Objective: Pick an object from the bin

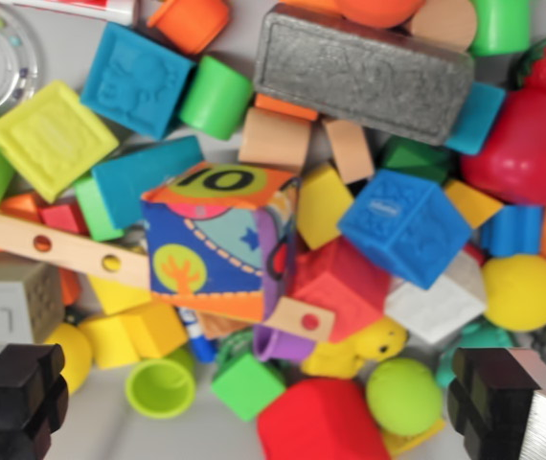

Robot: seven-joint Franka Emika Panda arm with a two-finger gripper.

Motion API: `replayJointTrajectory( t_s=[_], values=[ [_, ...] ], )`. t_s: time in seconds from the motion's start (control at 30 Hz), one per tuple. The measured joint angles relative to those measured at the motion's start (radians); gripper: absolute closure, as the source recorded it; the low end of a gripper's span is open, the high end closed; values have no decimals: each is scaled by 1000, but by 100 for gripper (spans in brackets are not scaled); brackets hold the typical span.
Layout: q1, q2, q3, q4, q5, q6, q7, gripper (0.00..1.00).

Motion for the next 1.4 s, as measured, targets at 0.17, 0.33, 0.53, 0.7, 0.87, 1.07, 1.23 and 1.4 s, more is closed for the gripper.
replayJointTrajectory(
  t_s=[0.17,0.33,0.53,0.7,0.87,1.07,1.23,1.4],
  values=[
    [9,-9,4,-52,2,44,52,0],
    [21,-17,9,-107,4,94,109,0],
    [34,-22,17,-169,7,154,179,0],
    [44,-18,21,-211,9,204,222,0],
    [44,23,21,-222,9,256,225,0],
    [44,74,21,-234,8,317,227,0],
    [44,114,21,-242,7,366,229,0],
    [44,153,20,-245,4,408,231,0]
  ],
)
